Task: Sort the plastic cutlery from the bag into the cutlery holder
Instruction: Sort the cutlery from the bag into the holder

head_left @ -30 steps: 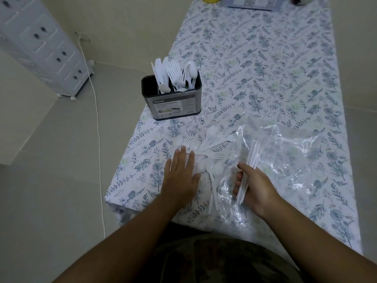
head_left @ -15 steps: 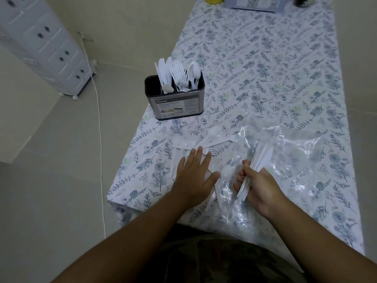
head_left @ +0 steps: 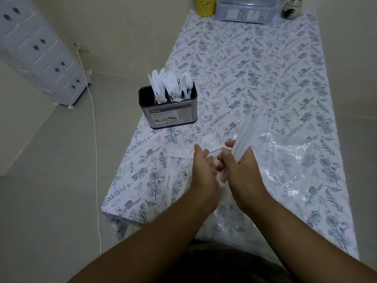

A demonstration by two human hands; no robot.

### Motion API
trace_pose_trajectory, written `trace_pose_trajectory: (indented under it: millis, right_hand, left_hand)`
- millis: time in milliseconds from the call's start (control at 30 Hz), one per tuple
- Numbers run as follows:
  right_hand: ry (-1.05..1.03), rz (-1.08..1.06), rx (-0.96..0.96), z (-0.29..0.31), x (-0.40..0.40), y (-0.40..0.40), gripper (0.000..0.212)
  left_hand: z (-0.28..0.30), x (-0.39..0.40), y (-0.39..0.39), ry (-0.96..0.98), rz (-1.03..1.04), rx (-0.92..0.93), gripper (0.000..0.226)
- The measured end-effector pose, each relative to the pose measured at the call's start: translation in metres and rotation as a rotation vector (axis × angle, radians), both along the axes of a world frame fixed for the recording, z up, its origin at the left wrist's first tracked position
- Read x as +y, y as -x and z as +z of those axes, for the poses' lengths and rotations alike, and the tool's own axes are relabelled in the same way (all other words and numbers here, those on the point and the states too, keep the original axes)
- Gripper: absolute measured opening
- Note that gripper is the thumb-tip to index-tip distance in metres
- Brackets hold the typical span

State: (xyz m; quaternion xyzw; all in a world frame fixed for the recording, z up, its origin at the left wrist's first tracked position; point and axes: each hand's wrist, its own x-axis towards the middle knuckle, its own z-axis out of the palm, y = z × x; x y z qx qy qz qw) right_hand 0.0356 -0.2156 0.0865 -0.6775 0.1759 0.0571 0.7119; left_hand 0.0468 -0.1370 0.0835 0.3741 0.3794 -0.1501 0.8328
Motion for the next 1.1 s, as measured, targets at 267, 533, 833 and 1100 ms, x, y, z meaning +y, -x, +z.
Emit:
trace_pose_trajectory:
  millis: [267,533,833,1100]
  right_hand:
    - [0.026,0.165,0.284,-0.02,-0.007,0.016,0.045]
    - [-0.061,0.217,0.275,-0.035,-0.014,0.022,0.039]
    - [0.2,0.449,0.173,-0.035,-0.016,0.004,0.035]
    - [0.422,0.567,-0.152,-0.001,0.038,-0.056,0.02]
  left_hand:
    - [-0.006,0.021,0.019,-0.734,-0.48,-0.341,0.021]
    - [-0.028,0.023,0.028,-0.787,-0.534,-0.429,0.038]
    - [-0.04,0.05,0.023,-0.827,-0.497,-0.449,0.03]
    - [0.005,0.112,-0.006,-1.091,-0.334,-0.659,0.032]
